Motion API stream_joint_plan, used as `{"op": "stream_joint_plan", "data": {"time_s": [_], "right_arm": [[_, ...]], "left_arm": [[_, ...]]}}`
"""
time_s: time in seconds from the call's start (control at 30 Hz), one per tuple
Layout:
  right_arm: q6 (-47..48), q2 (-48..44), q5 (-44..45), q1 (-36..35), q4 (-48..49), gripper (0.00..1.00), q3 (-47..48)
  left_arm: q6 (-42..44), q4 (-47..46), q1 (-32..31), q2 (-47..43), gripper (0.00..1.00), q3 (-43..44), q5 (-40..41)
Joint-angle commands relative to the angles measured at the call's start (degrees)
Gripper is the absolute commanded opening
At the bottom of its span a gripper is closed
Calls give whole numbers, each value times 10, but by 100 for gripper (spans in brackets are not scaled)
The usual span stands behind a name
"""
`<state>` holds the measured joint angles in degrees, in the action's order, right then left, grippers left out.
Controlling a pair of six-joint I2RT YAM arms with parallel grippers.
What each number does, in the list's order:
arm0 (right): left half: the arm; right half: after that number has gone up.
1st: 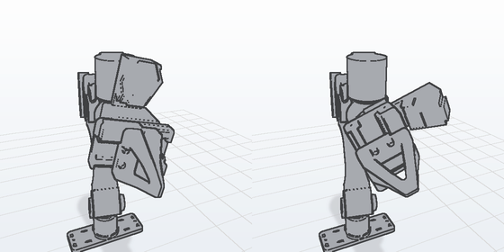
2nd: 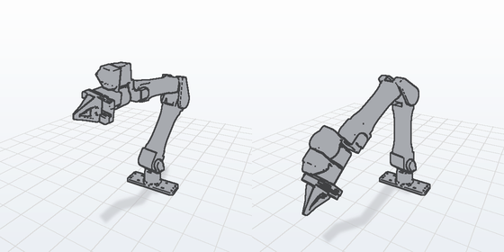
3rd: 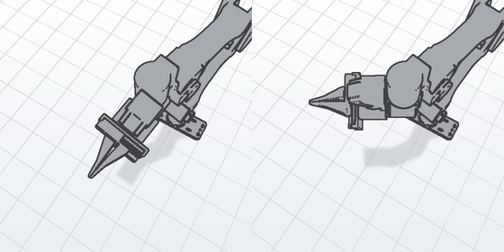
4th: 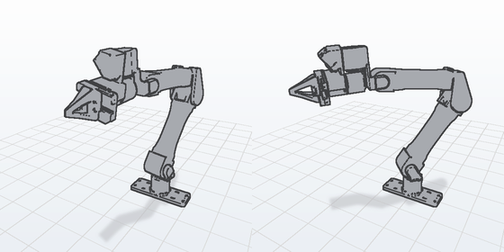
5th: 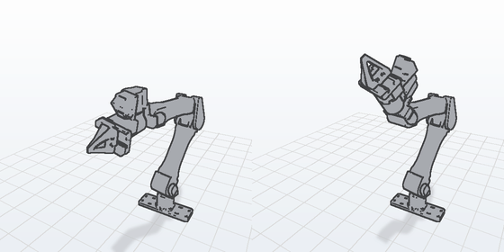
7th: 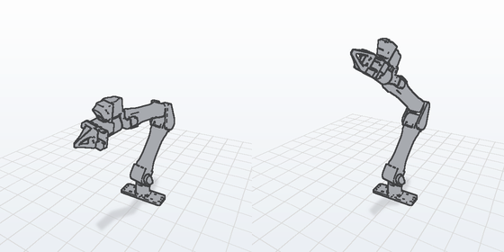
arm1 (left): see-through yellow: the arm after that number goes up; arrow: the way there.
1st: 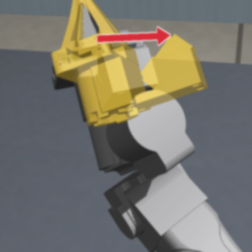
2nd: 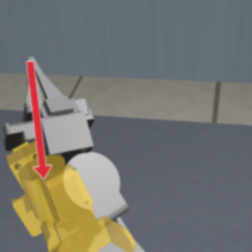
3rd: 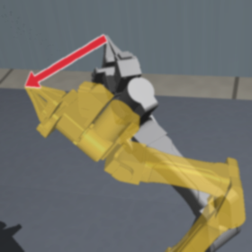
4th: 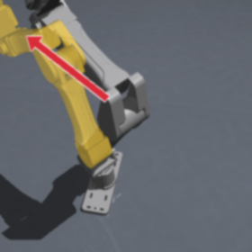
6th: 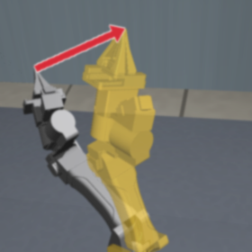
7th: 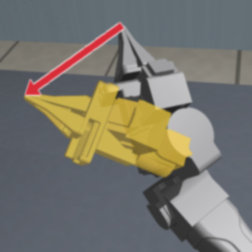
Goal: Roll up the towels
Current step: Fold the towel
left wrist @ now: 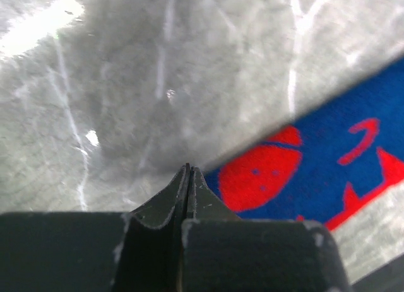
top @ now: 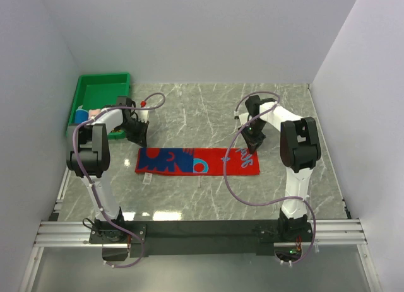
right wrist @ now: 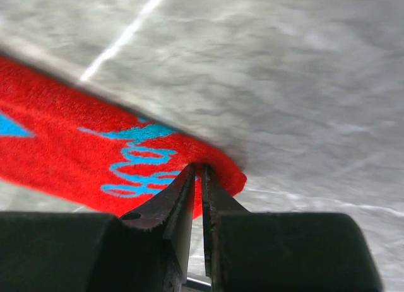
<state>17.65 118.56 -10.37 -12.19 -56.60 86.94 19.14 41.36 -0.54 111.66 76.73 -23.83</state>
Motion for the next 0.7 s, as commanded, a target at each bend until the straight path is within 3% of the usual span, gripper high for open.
{"op": "stream_joint_plan", "data": {"time_s": [0.0, 0.23, 0.4, 0.53, 0.67], "right_arm": [[12, 12, 71, 13, 31, 15, -1], [20, -16, 146, 32, 75, 20, -47], [10, -8, 162, 55, 83, 37, 32], [-20, -26, 114, 64, 43, 43, 87], [-35, -84, 59, 95, 37, 50, 38]], "left_arm": [[-19, -31, 4, 24, 2, -1, 33], [-30, -21, 2, 78, 1, 63, 28], [-45, -13, -4, 48, 5, 65, 0], [-58, -16, -3, -3, 16, 50, -10], [-70, 11, -3, -40, 31, 63, -38]]}}
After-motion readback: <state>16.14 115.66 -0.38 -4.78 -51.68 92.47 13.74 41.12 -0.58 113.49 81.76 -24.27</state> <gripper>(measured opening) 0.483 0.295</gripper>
